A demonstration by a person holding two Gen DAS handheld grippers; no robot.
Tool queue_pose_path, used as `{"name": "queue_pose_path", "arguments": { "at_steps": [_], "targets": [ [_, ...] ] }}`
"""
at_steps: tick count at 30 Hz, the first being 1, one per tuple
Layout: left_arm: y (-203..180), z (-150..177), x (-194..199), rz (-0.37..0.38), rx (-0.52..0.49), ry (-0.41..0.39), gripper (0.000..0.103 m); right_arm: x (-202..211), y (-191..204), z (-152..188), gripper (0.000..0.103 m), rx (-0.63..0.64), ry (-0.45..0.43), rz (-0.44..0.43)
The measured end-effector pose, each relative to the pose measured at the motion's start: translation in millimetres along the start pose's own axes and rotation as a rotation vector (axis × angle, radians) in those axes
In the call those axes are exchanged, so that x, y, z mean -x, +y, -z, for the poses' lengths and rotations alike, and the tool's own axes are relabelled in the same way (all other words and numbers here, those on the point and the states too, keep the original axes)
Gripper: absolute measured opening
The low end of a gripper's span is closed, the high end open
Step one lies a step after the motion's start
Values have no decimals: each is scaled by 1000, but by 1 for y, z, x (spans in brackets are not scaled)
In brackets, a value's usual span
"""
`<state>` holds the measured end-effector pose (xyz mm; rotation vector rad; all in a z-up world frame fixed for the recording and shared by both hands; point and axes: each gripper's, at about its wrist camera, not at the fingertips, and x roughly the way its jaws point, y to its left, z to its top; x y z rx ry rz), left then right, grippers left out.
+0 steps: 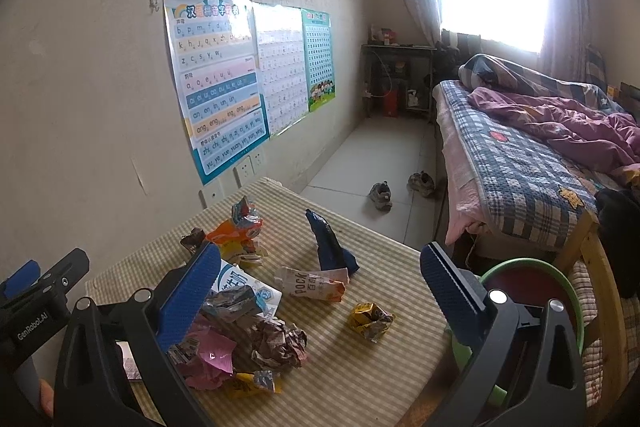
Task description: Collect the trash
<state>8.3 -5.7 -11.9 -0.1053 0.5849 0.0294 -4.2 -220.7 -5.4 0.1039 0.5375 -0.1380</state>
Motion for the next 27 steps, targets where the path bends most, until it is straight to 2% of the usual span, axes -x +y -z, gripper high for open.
{"name": "queue_pose_path", "arguments": {
  "at_steps": [27],
  "targets": [
    [1,3,-3,-1,6,15,98,-1,0,3,96,-1,9,-2]
  ]
}}
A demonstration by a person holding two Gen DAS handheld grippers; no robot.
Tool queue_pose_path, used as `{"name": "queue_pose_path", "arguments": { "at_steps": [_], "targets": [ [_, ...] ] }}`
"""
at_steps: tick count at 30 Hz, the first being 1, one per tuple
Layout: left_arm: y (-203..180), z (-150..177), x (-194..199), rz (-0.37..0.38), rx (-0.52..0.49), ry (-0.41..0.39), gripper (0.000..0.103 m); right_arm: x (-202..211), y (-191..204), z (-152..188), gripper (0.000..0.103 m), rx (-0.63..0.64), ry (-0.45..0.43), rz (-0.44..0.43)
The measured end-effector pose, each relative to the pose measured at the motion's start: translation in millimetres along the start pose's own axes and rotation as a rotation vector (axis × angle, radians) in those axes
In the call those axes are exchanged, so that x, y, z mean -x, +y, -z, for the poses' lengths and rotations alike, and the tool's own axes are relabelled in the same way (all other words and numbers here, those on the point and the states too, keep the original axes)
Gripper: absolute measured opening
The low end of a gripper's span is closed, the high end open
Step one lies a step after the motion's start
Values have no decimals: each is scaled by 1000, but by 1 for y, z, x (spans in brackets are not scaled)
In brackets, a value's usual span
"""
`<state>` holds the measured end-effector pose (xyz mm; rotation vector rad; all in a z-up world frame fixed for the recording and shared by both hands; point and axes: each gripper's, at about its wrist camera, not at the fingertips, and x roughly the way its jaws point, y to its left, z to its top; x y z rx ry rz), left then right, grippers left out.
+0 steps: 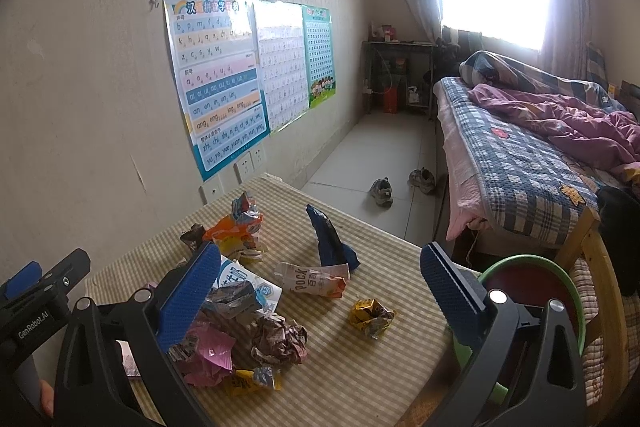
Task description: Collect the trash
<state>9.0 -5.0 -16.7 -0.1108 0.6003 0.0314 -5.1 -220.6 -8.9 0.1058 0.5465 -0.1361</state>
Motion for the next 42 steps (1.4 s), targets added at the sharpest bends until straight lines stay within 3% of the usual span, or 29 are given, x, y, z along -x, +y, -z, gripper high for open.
{"name": "queue_pose_path", "arguments": {
  "at_steps": [10,17,24,29,31,37,42],
  "targets": [
    [1,1,-3,-12,-3,9,98,-5,1,5,96,3,14,0],
    [13,4,-9,-63,9,14,98,-11,1,5,96,6,36,2],
    [31,23,-35,-104,-11,112,98,-31,0,20,96,39,106,-41],
    [38,45,-60,-28,-16,211,98,-44,0,36,96,69,173,-74],
    [38,55,-76,26,13,285,97,-49,-1,41,96,71,198,-85],
    [29,63,-120,140,119,440,85,-56,-3,51,96,75,250,-94],
    [8,78,-121,165,62,504,84,-57,-10,53,96,68,264,-95]
  ]
}}
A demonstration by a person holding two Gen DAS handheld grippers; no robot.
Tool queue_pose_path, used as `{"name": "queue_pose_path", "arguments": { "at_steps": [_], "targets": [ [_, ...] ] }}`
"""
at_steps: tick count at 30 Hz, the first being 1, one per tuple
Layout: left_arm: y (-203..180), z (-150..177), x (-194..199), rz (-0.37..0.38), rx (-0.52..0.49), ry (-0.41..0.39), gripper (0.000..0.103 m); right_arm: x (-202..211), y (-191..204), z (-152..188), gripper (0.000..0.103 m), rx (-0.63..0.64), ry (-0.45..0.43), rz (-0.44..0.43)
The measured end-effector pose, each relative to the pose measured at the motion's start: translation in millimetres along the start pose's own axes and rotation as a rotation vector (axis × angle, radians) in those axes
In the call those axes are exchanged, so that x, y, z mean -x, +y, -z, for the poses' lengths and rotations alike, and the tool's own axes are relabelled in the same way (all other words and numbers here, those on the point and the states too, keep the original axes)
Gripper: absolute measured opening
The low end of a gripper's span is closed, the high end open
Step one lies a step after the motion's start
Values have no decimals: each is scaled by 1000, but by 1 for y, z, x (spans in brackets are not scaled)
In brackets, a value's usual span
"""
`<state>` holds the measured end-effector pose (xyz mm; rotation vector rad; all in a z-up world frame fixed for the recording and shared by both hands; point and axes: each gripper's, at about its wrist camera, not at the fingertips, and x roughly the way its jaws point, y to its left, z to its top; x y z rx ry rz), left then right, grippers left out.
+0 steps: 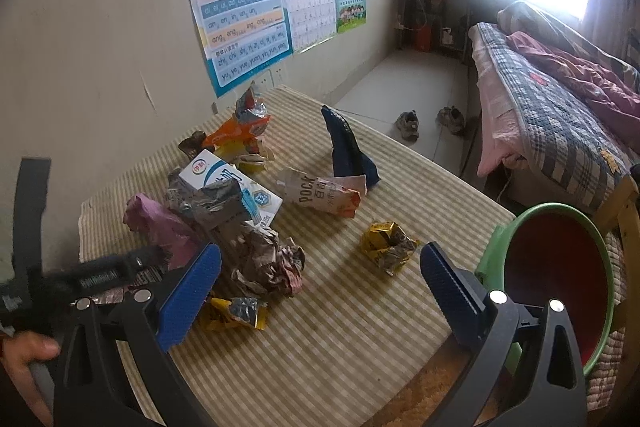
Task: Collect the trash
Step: 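Grasp crumpled brown paper with right tool while left tool grasps pink wrapper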
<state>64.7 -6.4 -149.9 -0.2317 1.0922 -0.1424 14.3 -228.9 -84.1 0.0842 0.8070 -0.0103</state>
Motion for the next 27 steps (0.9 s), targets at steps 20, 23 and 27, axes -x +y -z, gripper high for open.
{"name": "queue_pose_path", "arguments": {
  "at_steps": [20,23,27],
  "targets": [
    [11,4,-24,108,-59,152,56,-21,0,14,96,-25,119,-79],
    [11,10,-18,127,-54,142,47,-23,-1,16,96,-33,130,-84],
    [15,12,-4,144,-40,117,38,-31,-3,21,96,-43,165,-105]
  ]
}}
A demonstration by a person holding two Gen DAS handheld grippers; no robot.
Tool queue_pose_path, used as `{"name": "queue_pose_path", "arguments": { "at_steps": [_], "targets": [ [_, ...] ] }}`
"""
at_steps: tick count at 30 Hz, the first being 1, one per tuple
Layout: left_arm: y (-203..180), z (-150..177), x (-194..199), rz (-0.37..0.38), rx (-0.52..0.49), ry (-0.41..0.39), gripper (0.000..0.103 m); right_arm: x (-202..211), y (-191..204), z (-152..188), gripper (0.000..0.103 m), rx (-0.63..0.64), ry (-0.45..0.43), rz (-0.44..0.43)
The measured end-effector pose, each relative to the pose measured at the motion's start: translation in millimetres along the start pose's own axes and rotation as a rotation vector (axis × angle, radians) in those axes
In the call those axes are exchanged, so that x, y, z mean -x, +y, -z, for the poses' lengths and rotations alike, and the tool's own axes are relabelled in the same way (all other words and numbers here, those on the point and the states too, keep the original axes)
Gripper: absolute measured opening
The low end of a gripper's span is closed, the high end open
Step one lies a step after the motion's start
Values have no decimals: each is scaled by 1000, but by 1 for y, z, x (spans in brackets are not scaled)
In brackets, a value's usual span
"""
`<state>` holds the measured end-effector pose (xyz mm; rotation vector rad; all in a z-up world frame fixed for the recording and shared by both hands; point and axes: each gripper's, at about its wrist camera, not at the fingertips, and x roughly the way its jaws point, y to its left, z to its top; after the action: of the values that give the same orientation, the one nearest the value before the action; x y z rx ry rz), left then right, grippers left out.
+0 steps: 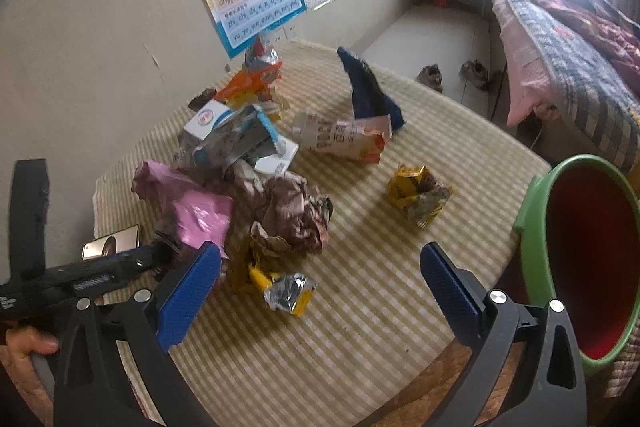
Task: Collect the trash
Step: 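Grasp crumpled brown paper with right tool while left tool grasps pink wrapper, then carry both held pieces of trash over the green bucket with both tools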
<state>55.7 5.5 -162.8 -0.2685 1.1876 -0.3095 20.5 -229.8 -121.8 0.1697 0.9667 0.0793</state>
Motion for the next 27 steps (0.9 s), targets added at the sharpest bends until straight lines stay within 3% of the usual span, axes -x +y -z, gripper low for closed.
{"name": "queue_pose_path", "arguments": {
  "at_steps": [5,11,15,17,20,27],
  "targets": [
    [5,8,21,-44,15,-50,36,-16,6,5,96,58,25,8],
    [3,11,32,-96,-5,-88,35,-40,7,-12,90,22,34,-43],
    [1,12,36,-114,-18,-98,35,-67,11,-24,71,12,89,-44],
    [0,13,39,-116,-21,-102,35,-84,7,-26,37,-17,157,-90],
    [-2,14,45,-124,-32,-117,35,-76,1,-29,32,-54,133,-136],
    [-22,13,62,-112,-83,-182,35,-16,-7,-24,31,-38,24,-156]
  ]
}}
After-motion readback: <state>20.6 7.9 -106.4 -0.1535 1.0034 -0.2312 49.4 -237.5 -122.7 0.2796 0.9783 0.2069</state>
